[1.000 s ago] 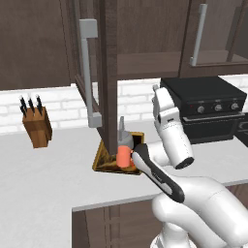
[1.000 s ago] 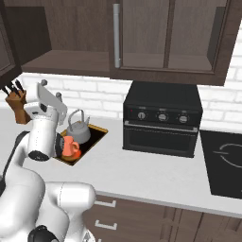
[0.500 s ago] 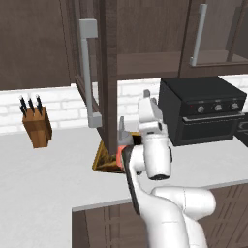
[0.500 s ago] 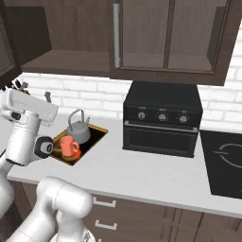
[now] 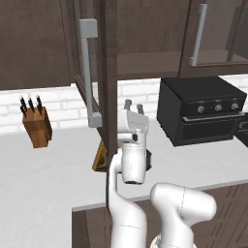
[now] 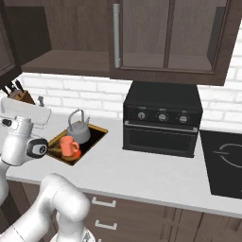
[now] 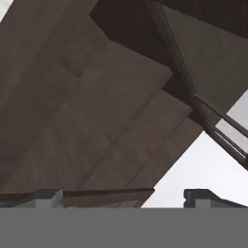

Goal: Pick the kettle from the counter and place it on the tray. Then pick the mug from the cabinet and place it on the tray. Then close the cabinet doors.

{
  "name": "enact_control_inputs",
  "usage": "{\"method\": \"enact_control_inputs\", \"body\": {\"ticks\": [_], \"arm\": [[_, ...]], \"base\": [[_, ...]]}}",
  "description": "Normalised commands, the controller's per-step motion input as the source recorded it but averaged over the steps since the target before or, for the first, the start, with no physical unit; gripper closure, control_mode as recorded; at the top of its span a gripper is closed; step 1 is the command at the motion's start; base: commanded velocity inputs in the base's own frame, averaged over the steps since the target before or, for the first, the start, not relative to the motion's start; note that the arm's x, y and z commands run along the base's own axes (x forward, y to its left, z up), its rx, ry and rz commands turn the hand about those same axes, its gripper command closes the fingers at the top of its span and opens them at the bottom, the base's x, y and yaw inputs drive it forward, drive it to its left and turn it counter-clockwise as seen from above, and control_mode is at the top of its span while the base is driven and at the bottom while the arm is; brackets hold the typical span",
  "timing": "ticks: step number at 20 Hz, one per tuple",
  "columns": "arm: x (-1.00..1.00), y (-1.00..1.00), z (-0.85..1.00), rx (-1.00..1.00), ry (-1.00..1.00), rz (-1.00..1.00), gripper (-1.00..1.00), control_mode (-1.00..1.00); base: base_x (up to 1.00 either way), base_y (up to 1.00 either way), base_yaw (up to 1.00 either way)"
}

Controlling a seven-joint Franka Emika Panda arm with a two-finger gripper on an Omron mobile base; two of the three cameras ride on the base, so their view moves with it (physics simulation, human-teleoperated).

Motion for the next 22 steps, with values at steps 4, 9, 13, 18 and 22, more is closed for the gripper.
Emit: {"method": "enact_control_inputs", "body": {"ticks": [4, 9, 13, 18, 22], "arm": [[-0.03, 0.14, -0.1, 0.0, -0.14, -0.08, -1.0, -1.0], [-0.28, 0.35, -0.14, 0.0, -0.1, -0.07, -1.0, -1.0], [-0.32, 0.29, -0.06, 0.0, -0.05, -0.05, -1.0, -1.0], [-0.26, 0.29, 0.0, 0.0, -0.01, -0.03, -1.0, -1.0], [-0.17, 0.3, 0.0, 0.0, 0.0, -0.03, -1.0, -1.0]], "base": [[0.0, 0.0, 0.0], [0.0, 0.0, 0.0], [0.0, 0.0, 0.0], [0.0, 0.0, 0.0], [0.0, 0.0, 0.0]]}}
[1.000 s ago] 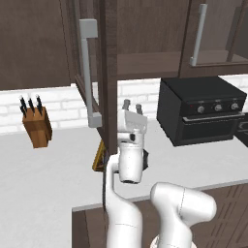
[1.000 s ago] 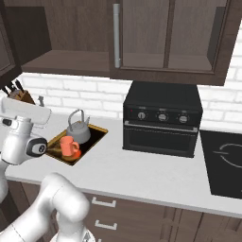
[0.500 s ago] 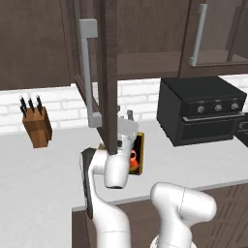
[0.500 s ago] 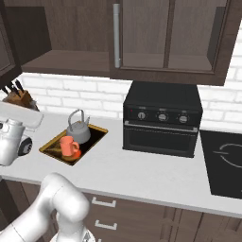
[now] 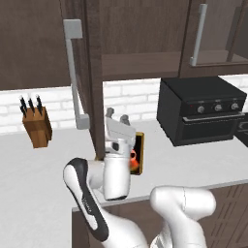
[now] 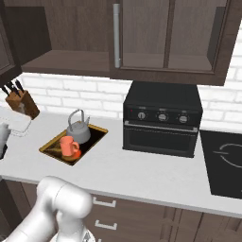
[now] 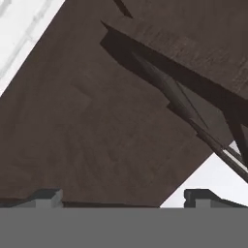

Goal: Pick the kettle from the counter and place it on the tray. Then pick the mug from the cabinet and place it on the tray. Then close the cabinet doors.

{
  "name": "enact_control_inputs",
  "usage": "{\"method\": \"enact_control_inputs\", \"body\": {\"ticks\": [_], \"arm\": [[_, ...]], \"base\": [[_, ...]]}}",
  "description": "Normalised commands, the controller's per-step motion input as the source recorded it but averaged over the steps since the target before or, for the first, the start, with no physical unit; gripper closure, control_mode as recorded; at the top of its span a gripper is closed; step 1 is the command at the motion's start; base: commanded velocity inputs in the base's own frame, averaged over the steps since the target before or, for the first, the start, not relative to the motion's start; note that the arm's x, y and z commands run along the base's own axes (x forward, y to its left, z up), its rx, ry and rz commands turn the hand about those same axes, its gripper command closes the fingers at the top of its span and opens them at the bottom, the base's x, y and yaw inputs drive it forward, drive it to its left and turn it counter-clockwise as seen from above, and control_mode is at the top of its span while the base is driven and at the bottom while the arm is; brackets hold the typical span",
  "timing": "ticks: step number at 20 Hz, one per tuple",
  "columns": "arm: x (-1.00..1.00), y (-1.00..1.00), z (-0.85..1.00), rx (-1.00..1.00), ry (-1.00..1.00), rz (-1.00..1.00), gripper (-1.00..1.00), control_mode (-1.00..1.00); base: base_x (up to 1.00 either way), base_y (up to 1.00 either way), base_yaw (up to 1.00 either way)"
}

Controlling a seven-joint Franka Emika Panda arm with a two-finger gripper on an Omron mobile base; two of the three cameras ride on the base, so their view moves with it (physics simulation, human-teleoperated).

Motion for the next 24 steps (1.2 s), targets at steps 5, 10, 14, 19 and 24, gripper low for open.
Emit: {"method": "enact_control_inputs", "body": {"ticks": [5, 10, 14, 19, 24], "arm": [[0.0, 0.04, -0.32, 0.0, -0.04, 0.0, -1.0, -1.0], [0.0, 0.25, -0.38, 0.0, -0.04, 0.0, -1.0, -1.0], [0.0, 0.6, -0.43, 0.0, -0.03, 0.0, -1.0, -1.0], [-0.07, 0.71, -0.19, 0.0, -0.06, -0.01, -1.0, -1.0], [-0.14, 0.87, 0.0, 0.0, -0.03, -0.05, -1.0, -1.0]], "base": [[0.0, 0.0, 0.0], [0.0, 0.0, 0.0], [0.0, 0.0, 0.0], [0.0, 0.0, 0.0], [0.0, 0.0, 0.0]]}}
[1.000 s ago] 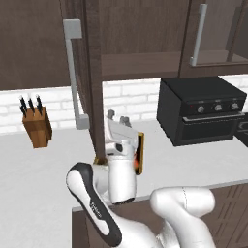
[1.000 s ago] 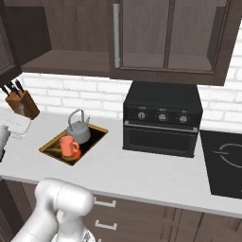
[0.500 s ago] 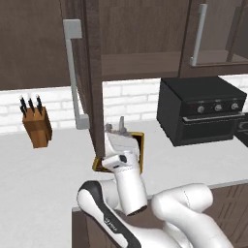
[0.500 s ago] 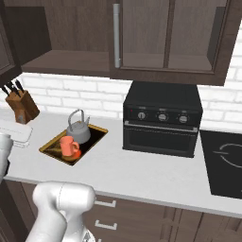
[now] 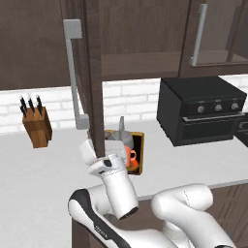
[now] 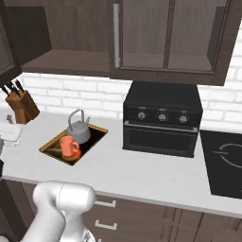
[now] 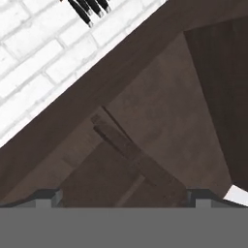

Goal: Pick the kettle from the counter and place it on the tray. Then pick the mug from the cabinet and place it on the tray. Then close the cabinet doors.

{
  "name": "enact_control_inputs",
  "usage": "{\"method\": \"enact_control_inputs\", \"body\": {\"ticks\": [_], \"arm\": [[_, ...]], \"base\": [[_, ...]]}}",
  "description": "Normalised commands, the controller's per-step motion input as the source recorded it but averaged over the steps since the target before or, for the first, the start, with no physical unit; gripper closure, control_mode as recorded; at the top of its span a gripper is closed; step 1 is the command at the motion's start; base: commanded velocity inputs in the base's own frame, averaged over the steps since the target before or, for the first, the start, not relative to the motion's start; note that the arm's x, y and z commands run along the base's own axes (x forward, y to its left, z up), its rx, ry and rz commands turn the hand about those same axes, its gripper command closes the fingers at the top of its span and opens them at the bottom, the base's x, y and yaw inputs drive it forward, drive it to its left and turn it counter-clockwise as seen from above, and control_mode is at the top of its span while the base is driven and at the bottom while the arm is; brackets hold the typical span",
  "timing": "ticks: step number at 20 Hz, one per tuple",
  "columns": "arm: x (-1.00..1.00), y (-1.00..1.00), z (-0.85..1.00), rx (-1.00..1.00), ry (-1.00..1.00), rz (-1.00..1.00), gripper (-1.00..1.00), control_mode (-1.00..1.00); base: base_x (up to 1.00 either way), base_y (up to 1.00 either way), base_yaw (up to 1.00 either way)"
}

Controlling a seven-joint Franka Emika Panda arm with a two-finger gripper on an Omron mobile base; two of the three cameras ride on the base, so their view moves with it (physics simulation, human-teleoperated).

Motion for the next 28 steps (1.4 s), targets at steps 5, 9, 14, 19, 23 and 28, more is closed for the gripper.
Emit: {"method": "enact_control_inputs", "body": {"ticks": [5, 9, 14, 19, 23, 28], "arm": [[-0.12, 0.93, -0.02, 0.0, -0.02, -0.07, -1.0, -1.0], [-0.17, 0.77, 0.01, 0.0, 0.0, -0.12, -1.0, -1.0], [-0.31, 0.31, 0.24, 0.05, 0.0, -0.25, -1.0, -1.0], [-0.39, 0.02, 0.45, 0.12, -0.01, -0.26, -1.0, -1.0], [-0.31, 0.0, 0.57, 0.09, -0.01, -0.17, -1.0, -1.0], [-0.14, -0.08, 0.55, 0.08, 0.0, -0.08, -1.0, -1.0]], "base": [[0.0, 0.0, 0.0], [0.0, 0.0, 0.0], [0.0, 0.0, 0.0], [0.0, 0.0, 0.0], [0.0, 0.0, 0.0], [0.0, 0.0, 0.0]]}}
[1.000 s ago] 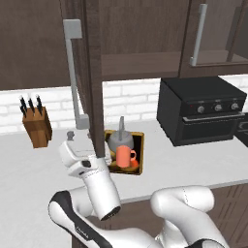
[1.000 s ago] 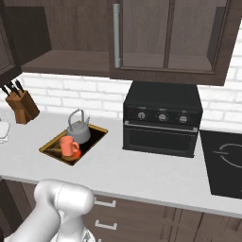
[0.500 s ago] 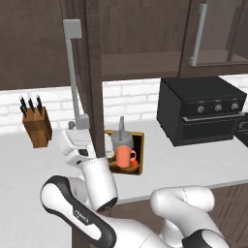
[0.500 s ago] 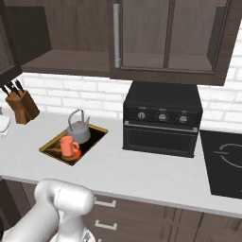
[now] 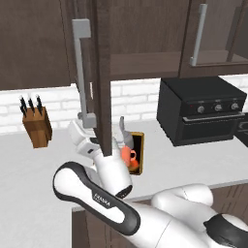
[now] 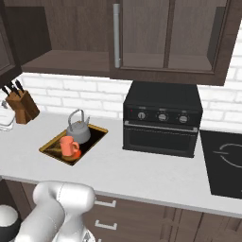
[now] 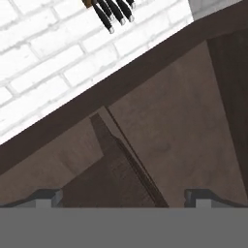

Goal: Pick the kettle from the counter and place it on the tray. Then pick the mug from the cabinet and place it on the tray. Then close the cabinet doors.

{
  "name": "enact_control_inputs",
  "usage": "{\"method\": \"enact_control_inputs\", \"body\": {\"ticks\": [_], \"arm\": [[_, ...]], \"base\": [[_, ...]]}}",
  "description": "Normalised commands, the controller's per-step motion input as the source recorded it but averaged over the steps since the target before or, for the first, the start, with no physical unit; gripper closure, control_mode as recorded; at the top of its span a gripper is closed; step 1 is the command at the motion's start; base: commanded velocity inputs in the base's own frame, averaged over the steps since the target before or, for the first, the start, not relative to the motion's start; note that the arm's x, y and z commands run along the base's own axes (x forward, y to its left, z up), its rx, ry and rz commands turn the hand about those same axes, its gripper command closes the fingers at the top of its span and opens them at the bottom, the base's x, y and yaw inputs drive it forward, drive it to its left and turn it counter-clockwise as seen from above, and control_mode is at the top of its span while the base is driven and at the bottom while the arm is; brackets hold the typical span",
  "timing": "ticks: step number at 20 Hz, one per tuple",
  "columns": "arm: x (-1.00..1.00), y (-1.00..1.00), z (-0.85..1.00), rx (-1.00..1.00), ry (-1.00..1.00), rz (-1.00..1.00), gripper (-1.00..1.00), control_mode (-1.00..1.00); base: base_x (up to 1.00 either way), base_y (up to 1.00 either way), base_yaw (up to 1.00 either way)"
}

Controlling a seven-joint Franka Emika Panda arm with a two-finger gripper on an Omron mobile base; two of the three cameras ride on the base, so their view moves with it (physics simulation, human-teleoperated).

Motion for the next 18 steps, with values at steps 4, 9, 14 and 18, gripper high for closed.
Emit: {"method": "enact_control_inputs", "body": {"ticks": [4, 9, 14, 18], "arm": [[-0.05, -0.3, 0.51, 0.12, 0.0, -0.01, -1.0, -1.0], [0.0, -0.36, 0.67, 0.14, 0.01, -0.03, -1.0, -1.0], [0.02, -0.39, 0.93, 0.16, 0.06, -0.07, -1.0, -1.0], [0.12, -0.42, 0.97, 0.15, 0.15, -0.1, -1.0, -1.0]], "base": [[0.0, 0.0, 0.0], [0.0, 0.0, 0.0], [0.0, 0.0, 0.0], [0.0, 0.0, 0.0]]}}
